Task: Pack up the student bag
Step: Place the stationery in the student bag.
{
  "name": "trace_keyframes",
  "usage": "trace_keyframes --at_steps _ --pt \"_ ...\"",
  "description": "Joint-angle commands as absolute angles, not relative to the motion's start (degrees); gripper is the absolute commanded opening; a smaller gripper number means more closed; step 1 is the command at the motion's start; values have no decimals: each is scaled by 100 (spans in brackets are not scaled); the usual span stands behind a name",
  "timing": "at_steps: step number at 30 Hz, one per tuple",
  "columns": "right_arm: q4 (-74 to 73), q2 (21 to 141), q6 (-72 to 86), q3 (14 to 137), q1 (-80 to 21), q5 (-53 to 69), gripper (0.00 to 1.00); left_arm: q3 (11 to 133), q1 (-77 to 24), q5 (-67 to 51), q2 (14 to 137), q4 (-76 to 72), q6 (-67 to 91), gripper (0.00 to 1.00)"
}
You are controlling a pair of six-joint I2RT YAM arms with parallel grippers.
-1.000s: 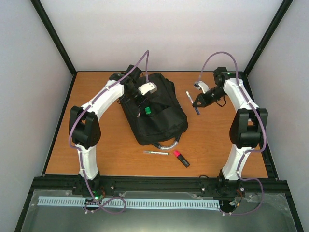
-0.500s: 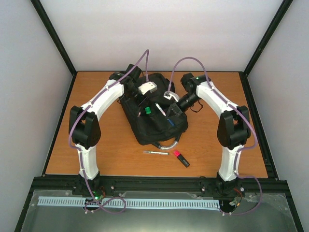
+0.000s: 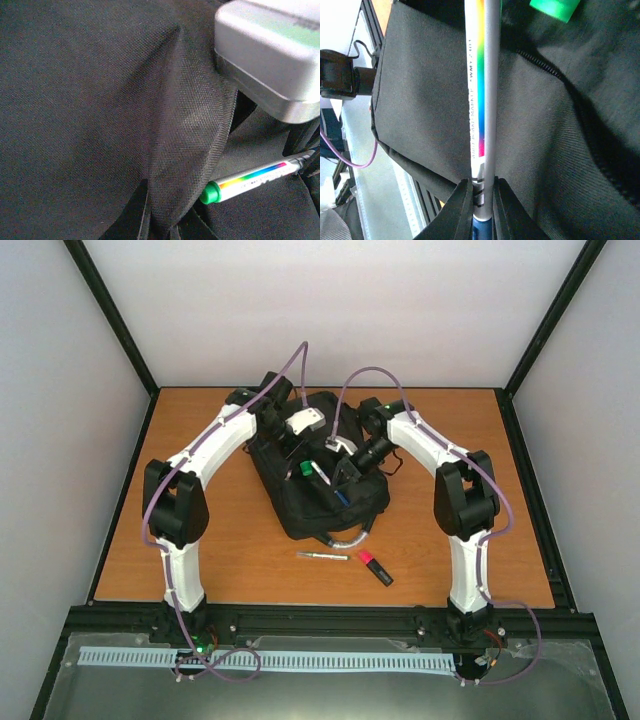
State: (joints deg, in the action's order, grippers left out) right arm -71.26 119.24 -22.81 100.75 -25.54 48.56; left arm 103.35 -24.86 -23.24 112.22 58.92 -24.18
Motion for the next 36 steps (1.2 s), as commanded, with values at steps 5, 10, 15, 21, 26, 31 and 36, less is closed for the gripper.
trace_keyframes --at_steps 5,10,15,21,26,31,36 --pt "-6700 12028 -1800 10333 -2605 4703 9 10512 -2566 -2829 11059 5986 -2360 2" --pt "-6577 12027 -1656 10248 -2658 4521 29 10516 -2566 -2807 11034 6001 -2380 2" --pt "-6649 11932 -1811 10307 -2663 4522 33 10452 -2566 -2743 10996 6005 -2403 2" --pt "-6990 11572 -2765 10158 -2656 4517 34 10449 -2566 -2733 10980 6013 -2414 2" --pt "-5848 10354 -4093 9067 -2670 3869 33 10450 -2566 -2779 10994 6012 -2407 2" --pt "-5002 9643 -5467 8222 -2785 3132 31 10478 -2568 -2801 11009 6020 -2394 2" --pt "-4356 9133 -6547 7426 -2964 2703 40 10557 -2566 -2791 11021 6036 -2404 2"
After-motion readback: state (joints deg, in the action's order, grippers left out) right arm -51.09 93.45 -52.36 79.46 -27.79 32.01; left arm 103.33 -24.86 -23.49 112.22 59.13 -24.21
